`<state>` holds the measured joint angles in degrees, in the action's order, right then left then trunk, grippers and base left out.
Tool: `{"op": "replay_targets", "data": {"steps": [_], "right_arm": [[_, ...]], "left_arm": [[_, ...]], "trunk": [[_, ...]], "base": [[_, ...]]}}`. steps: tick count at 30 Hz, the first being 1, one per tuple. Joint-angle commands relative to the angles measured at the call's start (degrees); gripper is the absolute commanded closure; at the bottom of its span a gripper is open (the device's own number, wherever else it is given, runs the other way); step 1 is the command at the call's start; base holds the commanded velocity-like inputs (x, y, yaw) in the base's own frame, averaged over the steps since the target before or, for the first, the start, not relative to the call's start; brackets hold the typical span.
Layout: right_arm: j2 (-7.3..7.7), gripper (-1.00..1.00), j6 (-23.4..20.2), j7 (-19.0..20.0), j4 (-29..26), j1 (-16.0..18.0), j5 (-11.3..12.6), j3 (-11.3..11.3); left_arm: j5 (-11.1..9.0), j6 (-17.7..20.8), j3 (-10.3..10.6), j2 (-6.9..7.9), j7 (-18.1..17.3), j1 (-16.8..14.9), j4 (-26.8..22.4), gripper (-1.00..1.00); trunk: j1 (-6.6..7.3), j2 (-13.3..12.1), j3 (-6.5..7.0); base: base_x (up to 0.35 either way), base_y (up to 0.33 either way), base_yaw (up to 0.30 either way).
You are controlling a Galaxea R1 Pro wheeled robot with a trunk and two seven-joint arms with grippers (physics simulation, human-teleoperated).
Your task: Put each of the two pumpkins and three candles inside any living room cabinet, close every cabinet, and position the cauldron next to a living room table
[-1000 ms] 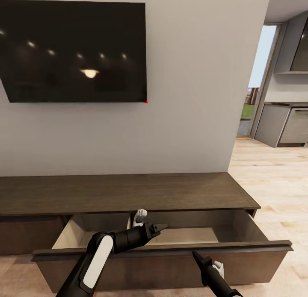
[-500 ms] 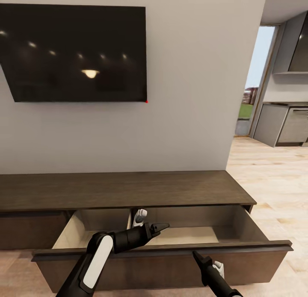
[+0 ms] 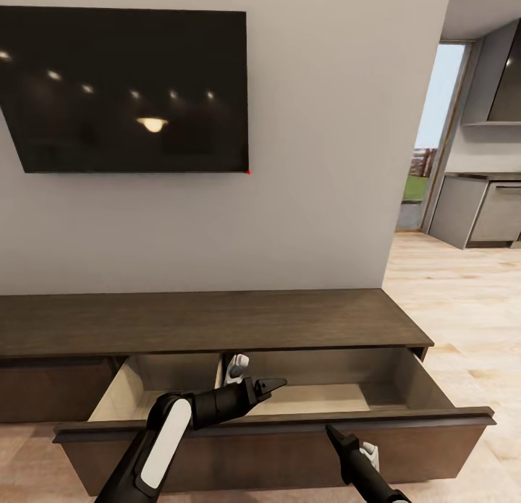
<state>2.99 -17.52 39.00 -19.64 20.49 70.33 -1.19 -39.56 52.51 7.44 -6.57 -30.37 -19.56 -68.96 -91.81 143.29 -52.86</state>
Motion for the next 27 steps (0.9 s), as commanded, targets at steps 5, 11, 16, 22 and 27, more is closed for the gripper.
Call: {"op": "replay_targets", "data": {"steps": [5,11,16,22,27], "right_arm": [[-0.02,1.00,-0.2,0.0,0.6,0.0,-0.6,0.7],[0.00,1.00,-0.2,0.0,0.6,0.0,-0.6,0.7],[-0.03,1.00,-0.2,0.0,0.7,0.0,-0.6,0.7],[0.00,1.00,-0.2,0.0,0.6,0.0,-0.6,0.7],[0.00,-1.00,-0.2,0.0,0.6,0.0,-0.6,0.7]], "left_arm": [[0.0,0.3,-0.1,-0.02,-0.1,0.0,0.3,-1.00],[0.0,0.2,-0.1,-0.03,-0.1,0.0,0.5,-1.00],[0.1,0.2,-0.1,-0.03,-0.1,0.0,0.5,-1.00],[0.1,0.3,-0.1,-0.03,-0.1,0.0,0.5,-1.00],[0.1,0.2,-0.1,-0.03,-0.1,0.0,0.5,-1.00]], "trunk": [[0.01,0.0,-0.07],[0.01,0.0,-0.07],[0.01,0.0,-0.07],[0.01,0.0,-0.07],[0.01,0.0,-0.07]], "base": [[-0.123,-0.049,0.000],[-0.028,-0.013,0.000],[-0.002,-0.001,0.000],[0.000,0.000,0.000],[0.000,0.000,0.000]]}}
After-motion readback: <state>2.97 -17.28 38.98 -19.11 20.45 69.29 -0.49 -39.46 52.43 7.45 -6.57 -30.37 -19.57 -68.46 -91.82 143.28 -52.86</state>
